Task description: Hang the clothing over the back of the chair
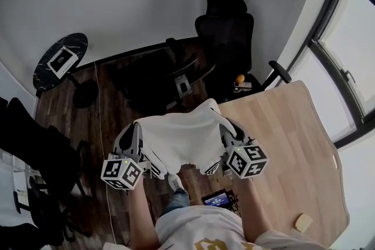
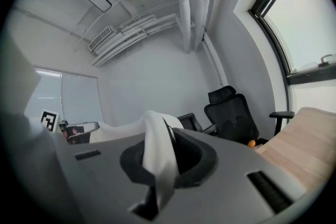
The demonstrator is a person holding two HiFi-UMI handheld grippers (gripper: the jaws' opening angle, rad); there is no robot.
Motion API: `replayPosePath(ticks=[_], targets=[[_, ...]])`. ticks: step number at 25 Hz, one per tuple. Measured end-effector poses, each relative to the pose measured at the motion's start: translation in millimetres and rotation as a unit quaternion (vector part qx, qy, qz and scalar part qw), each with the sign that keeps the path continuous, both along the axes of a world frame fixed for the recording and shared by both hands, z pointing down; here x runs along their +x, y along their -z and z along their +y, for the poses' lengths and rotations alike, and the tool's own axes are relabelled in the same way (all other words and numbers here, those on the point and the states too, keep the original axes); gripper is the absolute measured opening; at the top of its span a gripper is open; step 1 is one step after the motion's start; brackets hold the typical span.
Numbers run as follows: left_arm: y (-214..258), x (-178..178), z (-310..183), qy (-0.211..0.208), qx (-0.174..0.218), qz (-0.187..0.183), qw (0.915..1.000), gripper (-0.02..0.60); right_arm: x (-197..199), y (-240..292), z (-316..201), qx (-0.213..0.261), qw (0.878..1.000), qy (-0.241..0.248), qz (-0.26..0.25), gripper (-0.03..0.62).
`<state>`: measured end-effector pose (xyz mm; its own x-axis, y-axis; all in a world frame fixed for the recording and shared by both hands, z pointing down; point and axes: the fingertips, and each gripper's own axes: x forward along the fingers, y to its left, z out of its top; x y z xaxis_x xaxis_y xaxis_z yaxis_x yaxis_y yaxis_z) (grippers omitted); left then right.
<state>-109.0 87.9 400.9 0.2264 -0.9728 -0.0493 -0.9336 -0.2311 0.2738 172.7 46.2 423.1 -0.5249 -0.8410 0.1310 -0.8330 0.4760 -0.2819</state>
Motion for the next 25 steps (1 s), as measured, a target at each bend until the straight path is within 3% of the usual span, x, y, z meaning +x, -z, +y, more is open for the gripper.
replayPosePath(ticks=[6,12,18,25], targets=[[-15.9,-34.4,-99.9,-0.032,-0.019,0.001,0.9993,0.023,-34.0,-8.2,-84.1,-0.015,0.999,-0.029,0.01,0.018],[-28.9,-66.5,-166.7,-0.056,-0.033,0.008,0.9979,0.023,-67.5,-17.5,-141.5,-0.022,0.998,-0.045,0.028,0.018],[-35.7,-75.7,-202.6,-0.086,-0.031,0.016,0.9957,0.023,-81.4,-21.1,-163.5,-0.014,0.997,-0.06,0.037,0.018],[-24.6,-64.0,-204.5,-0.11,-0.016,0.009,0.9938,0.023,-74.7,-16.1,-162.6,-0.004,0.996,-0.073,0.041,0.018]])
